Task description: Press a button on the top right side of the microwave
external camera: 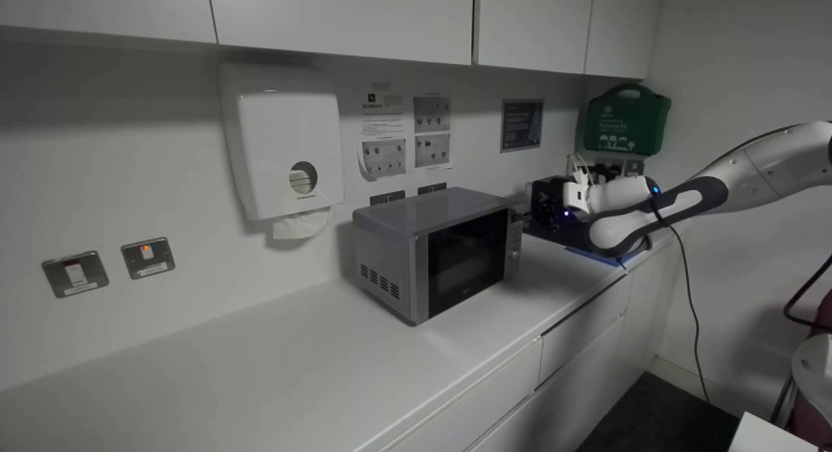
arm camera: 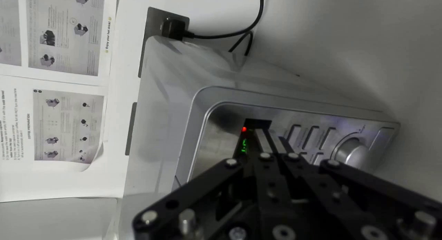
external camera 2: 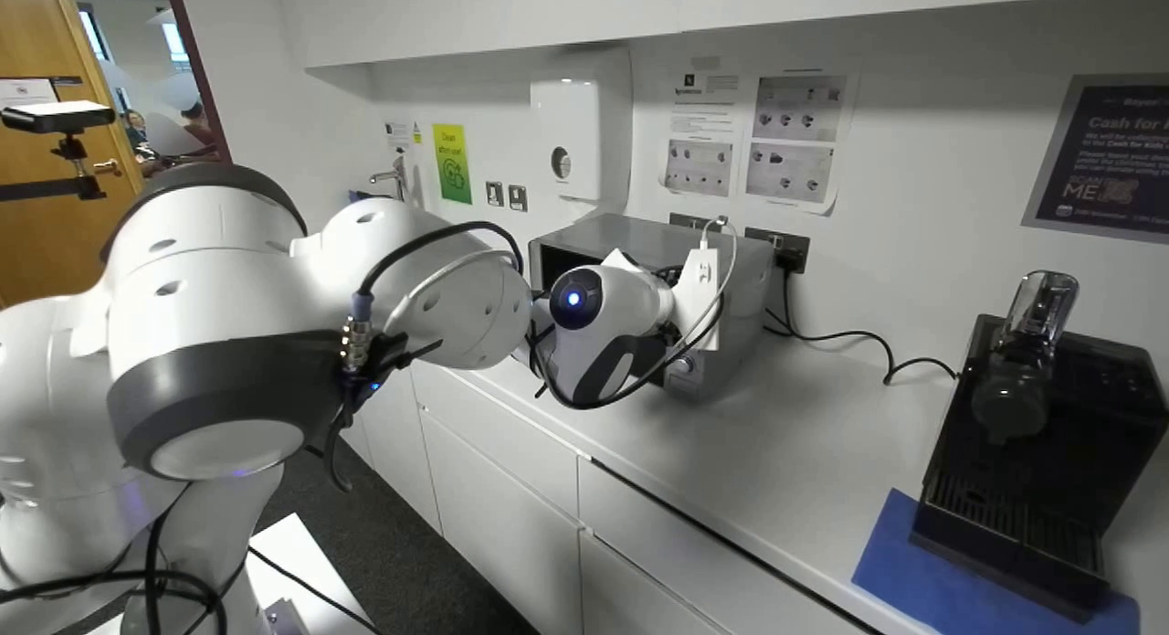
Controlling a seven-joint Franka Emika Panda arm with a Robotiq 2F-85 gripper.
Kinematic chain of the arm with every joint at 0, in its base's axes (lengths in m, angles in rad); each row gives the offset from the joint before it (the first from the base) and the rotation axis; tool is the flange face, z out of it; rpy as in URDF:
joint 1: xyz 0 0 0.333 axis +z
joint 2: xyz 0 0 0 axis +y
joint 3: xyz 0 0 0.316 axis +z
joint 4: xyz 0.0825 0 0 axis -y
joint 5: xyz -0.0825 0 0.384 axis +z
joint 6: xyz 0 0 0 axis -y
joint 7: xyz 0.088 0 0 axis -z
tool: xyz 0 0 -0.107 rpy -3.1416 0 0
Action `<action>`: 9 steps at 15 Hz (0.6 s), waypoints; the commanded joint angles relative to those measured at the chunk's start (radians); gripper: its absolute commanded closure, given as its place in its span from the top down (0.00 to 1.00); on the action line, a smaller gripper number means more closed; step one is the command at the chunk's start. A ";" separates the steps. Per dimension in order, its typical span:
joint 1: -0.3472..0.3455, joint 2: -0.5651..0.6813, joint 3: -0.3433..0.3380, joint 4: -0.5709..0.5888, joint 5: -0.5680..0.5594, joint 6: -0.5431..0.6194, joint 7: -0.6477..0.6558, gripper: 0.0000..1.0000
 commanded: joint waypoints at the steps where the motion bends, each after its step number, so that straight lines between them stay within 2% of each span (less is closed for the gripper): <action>1: 0.054 0.003 -0.041 0.004 0.049 0.000 -0.029 0.00; 9: 0.134 0.011 -0.102 0.010 0.086 0.000 -0.038 0.00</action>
